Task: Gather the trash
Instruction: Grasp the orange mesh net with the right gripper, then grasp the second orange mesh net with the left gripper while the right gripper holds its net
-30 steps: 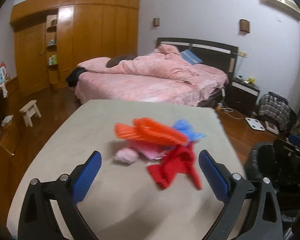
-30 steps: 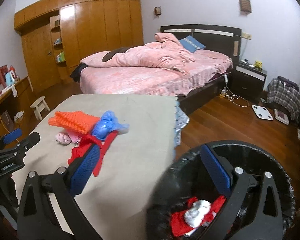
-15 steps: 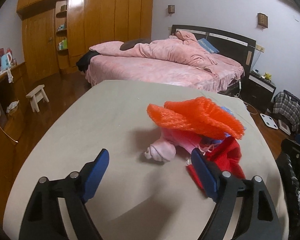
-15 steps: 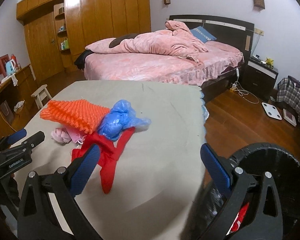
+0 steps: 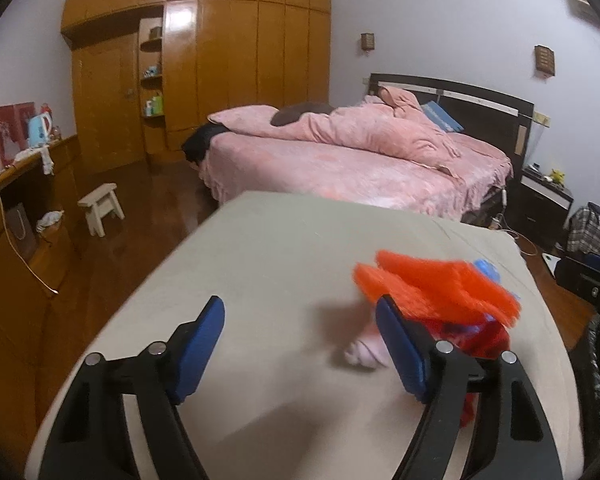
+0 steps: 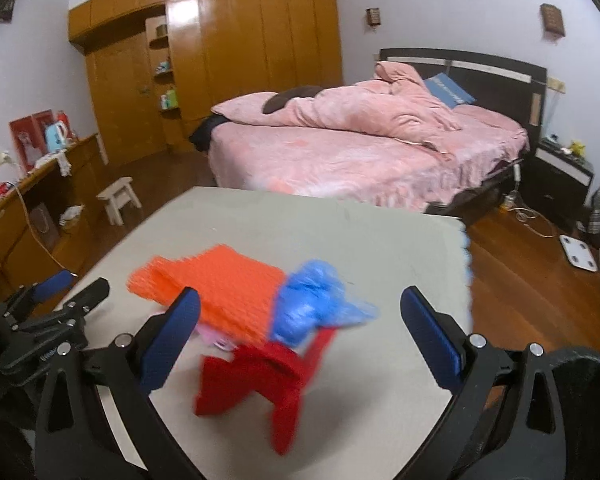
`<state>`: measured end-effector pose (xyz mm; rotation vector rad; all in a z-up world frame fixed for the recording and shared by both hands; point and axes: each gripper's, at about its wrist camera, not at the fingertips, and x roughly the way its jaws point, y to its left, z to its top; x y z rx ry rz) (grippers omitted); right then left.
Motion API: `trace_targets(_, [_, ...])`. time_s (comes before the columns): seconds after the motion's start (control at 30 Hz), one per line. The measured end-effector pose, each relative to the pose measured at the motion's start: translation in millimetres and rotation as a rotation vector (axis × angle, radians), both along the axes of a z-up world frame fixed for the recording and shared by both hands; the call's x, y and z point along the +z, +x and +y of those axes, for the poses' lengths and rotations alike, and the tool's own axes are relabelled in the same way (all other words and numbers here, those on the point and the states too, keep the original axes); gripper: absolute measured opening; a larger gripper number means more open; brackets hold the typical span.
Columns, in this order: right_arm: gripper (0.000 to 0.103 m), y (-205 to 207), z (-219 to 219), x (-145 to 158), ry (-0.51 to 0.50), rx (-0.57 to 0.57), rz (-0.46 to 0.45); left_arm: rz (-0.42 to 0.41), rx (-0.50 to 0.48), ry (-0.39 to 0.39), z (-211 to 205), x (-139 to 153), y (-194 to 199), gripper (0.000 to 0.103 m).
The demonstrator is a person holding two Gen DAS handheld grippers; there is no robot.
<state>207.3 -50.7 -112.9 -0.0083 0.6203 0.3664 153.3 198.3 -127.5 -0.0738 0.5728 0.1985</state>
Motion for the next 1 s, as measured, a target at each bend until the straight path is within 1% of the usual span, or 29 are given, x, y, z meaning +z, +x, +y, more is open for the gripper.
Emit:
trace_targets(0.13, [0.097,5.0,25.6,4.9,0.008,0.051,-0.004,-0.008,0.025,0.022,8.5,7.2,2.8,0.076])
trace_targets(0.23, [0.097,11.9,41.7,8.1,0.01,0.08,-0.003,-0.019,0.045,0.022,17.4,11.2,3.3,0.076])
trace_targets(0.3, [0.097,16.5,53.2,7.1,0.004,0.101,0.008,-0.016,0.055,0.022,22.9,11.3,5.1,0.076])
trace_targets(0.47, [0.093,22.1,72.6,-0.5,0.012,0.131,0.047,-0.007,0.075,0.017,35.5,6.3,6.3,0.075])
trace_targets(0.5, [0.091,22.4,76.7,-3.1,0.004,0.134,0.053,-0.006,0.076,0.015,36.3,5.8,5.8,0.075])
trace_targets(0.6, [0.081,24.4,85.4,-12.3,-0.018,0.145,0.078,-0.005,0.081,0.007,40.1,4.0,5.5,0.075])
trace_targets(0.67, [0.079,26.0,89.9,-19.0,-0.032,0.15,0.099,-0.005,0.081,0.003,41.9,3.1,5.0,0.075])
trace_targets(0.7, [0.076,25.4,91.3,-21.9,-0.035,0.151,0.104,-0.005,0.081,0.001,42.2,2.8,4.4,0.075])
trace_targets(0.73, [0.07,25.2,92.5,-24.2,-0.038,0.152,0.109,-0.006,0.08,-0.002,42.4,2.6,4.5,0.075])
trace_targets(0.77, [0.067,24.9,93.3,-26.6,-0.041,0.156,0.116,-0.005,0.079,-0.004,42.6,2.4,4.3,0.075])
trace_targets(0.8, [0.06,25.1,94.5,-29.1,-0.042,0.163,0.127,-0.005,0.078,-0.005,43.0,2.1,3.9,0.075])
trace_targets(0.83, [0.052,24.9,95.0,-30.8,-0.04,0.169,0.136,-0.005,0.076,-0.007,43.1,2.0,3.7,0.075])
trace_targets(0.87, [0.046,25.1,95.5,-32.3,-0.036,0.175,0.146,-0.005,0.075,-0.009,43.9,2.0,3.3,0.075])
trace_targets(0.93, [0.023,25.7,95.1,-34.3,-0.029,0.192,0.165,-0.007,0.068,-0.013,43.2,2.2,2.6,0.075])
trace_targets(1.0, [0.014,22.8,93.3,-34.7,-0.024,0.198,0.164,-0.006,0.057,-0.018,41.2,2.3,2.6,0.075])
